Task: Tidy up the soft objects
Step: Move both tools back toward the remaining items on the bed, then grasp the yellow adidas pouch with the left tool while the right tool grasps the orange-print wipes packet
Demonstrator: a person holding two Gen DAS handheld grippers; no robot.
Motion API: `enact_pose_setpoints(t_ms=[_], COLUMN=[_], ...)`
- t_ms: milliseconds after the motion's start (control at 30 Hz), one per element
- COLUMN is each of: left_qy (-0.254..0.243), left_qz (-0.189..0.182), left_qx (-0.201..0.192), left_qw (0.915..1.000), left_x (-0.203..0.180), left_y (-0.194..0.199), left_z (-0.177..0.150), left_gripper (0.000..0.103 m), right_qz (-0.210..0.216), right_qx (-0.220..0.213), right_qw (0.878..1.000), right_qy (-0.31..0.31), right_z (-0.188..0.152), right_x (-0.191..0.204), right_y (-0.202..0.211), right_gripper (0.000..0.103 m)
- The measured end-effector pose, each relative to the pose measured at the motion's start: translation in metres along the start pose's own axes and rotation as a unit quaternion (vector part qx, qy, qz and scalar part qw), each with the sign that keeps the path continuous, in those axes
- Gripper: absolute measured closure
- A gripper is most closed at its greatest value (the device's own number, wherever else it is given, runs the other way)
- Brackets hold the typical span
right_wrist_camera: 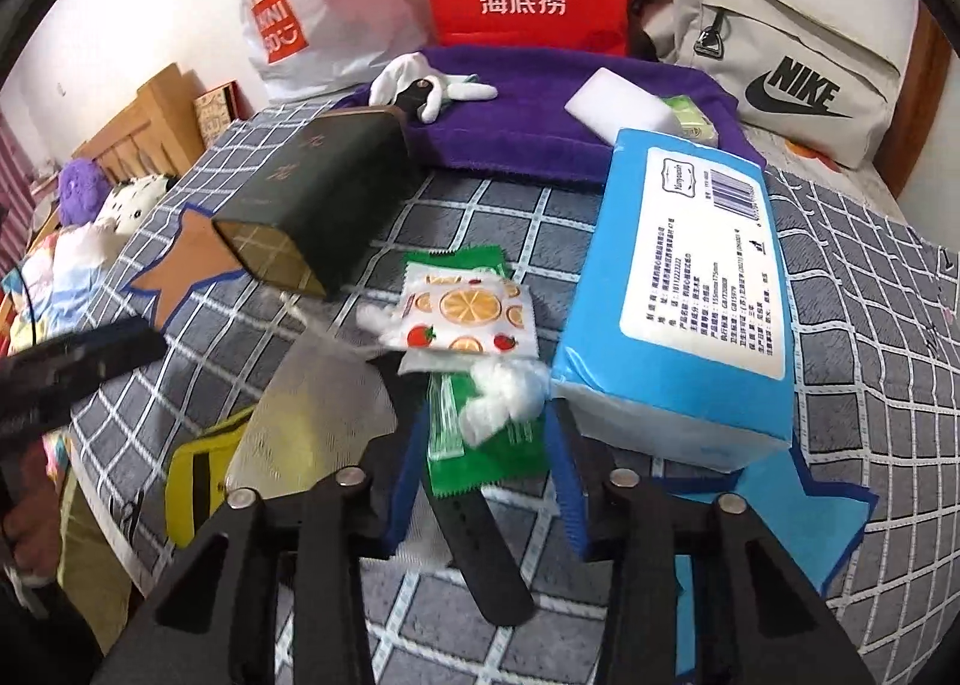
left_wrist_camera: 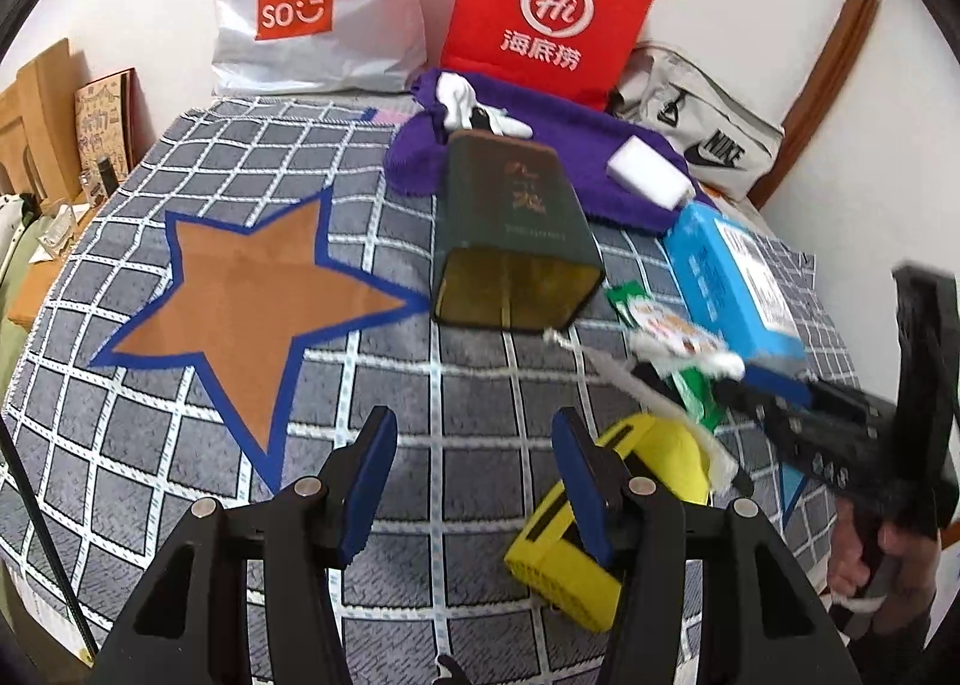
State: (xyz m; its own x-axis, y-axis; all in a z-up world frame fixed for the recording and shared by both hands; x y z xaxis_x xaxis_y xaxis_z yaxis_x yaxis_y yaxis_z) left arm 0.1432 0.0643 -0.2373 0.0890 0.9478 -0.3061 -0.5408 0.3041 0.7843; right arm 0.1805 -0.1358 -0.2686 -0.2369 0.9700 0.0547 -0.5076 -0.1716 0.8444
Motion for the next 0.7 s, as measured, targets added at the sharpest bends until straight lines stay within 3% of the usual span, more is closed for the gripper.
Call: enact_pose_setpoints(t_ms=[33, 67, 433, 567, 700], left_qy=[-0.001, -0.003, -0.025, -0.023, -0.019], left_qz=[-0.001, -0.002, -0.020, -0.048, -0.064], left_qx=[0.003, 0.007, 0.033, 0.043, 0.048], left_qw=[1.0000, 1.0000, 0.9989, 0.9977, 0.9966], left_x=[0.000, -0.001, -0.014, -0.025, -0.034], left_y=[-0.001, -0.002, -0.005, -0.005, -0.004], left_z=[-0.002, -0.005, -0.021, -0.026, -0.032], left_gripper=[0.051, 0.051, 0.051, 0.045, 0.044], right_qz=[0.003, 0.008, 0.025, -0.019, -0.019], right_qx=[-0.001, -0.002, -0.051, -0.067, -0.045], right_qw=[1.000, 1.000, 0.998, 0.997, 0.998], right_qy=[-0.005, -0.010, -0.016, 0.027, 0.035], right_z=[0.000, 0.001, -0.002, -0.013, -0.040], right_x=[0.000, 0.001, -0.002, -0.008, -0.022], right_y=[-0.002, -0.004, 0.035, 0.059, 0.069], right_gripper=[0.075, 0.090, 0.090, 0.090, 0.090])
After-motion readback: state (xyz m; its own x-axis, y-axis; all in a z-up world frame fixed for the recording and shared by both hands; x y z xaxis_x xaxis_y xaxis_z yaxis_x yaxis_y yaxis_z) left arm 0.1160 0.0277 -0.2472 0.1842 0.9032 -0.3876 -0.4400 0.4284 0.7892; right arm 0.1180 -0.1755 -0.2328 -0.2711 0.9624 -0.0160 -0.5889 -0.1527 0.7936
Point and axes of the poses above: each gripper's, at about its wrist camera, not at the fingertips, and y roughly against the way its jaws point, x to its left, z to its top, the point moved 7 cm from there along -y, roughly the way its jaws point, and after that the axes turned 5 degrees about -z, right-handed, at the moved point
